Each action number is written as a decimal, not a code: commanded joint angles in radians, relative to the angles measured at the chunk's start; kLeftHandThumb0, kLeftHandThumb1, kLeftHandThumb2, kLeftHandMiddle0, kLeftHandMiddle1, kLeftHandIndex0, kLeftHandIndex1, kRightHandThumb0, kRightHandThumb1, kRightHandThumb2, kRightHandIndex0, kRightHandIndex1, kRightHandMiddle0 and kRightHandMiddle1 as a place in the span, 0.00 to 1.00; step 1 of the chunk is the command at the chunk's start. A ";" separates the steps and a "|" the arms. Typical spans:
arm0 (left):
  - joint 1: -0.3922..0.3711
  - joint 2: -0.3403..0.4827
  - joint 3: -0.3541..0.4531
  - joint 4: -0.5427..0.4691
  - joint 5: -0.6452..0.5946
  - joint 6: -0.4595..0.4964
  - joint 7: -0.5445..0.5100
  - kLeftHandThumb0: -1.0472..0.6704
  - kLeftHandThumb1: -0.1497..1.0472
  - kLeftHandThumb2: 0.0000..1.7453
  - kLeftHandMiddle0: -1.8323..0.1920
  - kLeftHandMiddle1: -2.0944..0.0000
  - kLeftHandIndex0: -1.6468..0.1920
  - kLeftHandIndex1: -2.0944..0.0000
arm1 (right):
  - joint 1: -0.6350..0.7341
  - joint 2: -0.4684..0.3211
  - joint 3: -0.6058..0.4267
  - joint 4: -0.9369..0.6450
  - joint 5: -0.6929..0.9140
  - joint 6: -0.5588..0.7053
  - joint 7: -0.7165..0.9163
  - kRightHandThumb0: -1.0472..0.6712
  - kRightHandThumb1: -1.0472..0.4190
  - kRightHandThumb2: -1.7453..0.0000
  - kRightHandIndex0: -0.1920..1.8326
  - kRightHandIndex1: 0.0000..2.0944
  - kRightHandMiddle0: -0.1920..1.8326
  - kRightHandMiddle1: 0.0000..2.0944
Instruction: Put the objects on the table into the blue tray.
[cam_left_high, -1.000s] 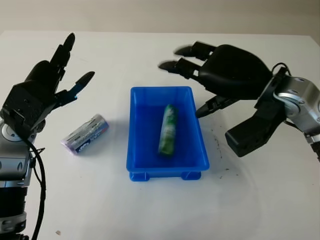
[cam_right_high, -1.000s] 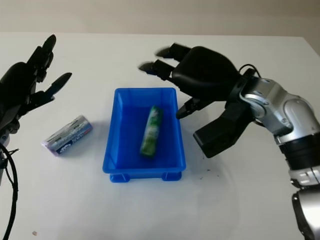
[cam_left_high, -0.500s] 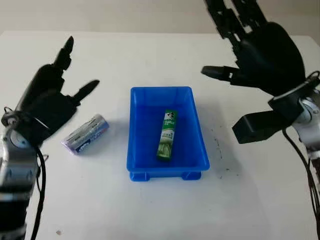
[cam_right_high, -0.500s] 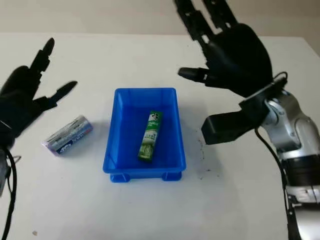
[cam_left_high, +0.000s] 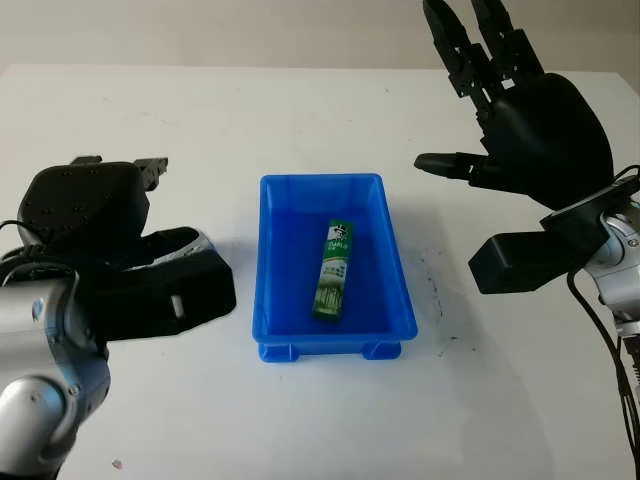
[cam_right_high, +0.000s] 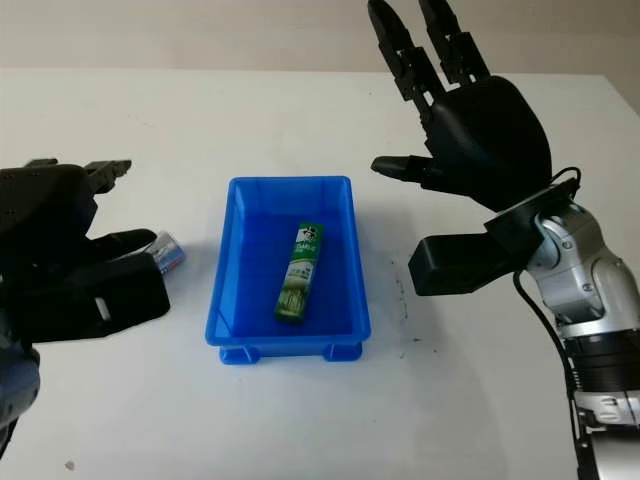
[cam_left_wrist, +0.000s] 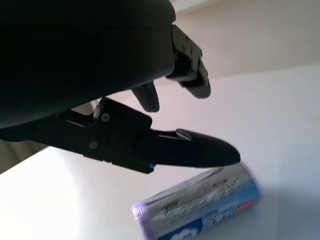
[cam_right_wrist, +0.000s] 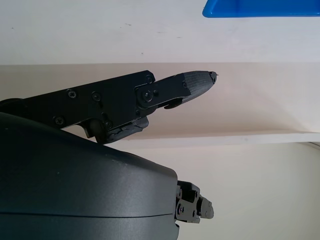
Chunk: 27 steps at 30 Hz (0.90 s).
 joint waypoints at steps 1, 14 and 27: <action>0.010 -0.047 0.011 -0.027 0.089 -0.029 -0.070 0.17 1.00 0.15 0.98 0.47 0.99 0.55 | -0.002 0.013 -0.005 -0.016 0.006 0.004 -0.003 0.34 0.00 0.95 0.01 0.02 0.02 0.02; 0.100 -0.351 0.076 0.023 0.308 -0.181 -0.089 0.12 1.00 0.19 1.00 0.29 1.00 0.54 | -0.021 0.026 0.000 0.011 -0.005 -0.009 -0.034 0.34 0.00 0.96 0.01 0.02 0.03 0.03; 0.137 -0.415 0.086 0.175 0.425 -0.269 0.048 0.12 1.00 0.26 0.87 0.79 0.91 0.91 | 0.001 0.010 -0.019 -0.007 0.040 -0.025 -0.003 0.34 0.00 0.96 0.02 0.03 0.04 0.03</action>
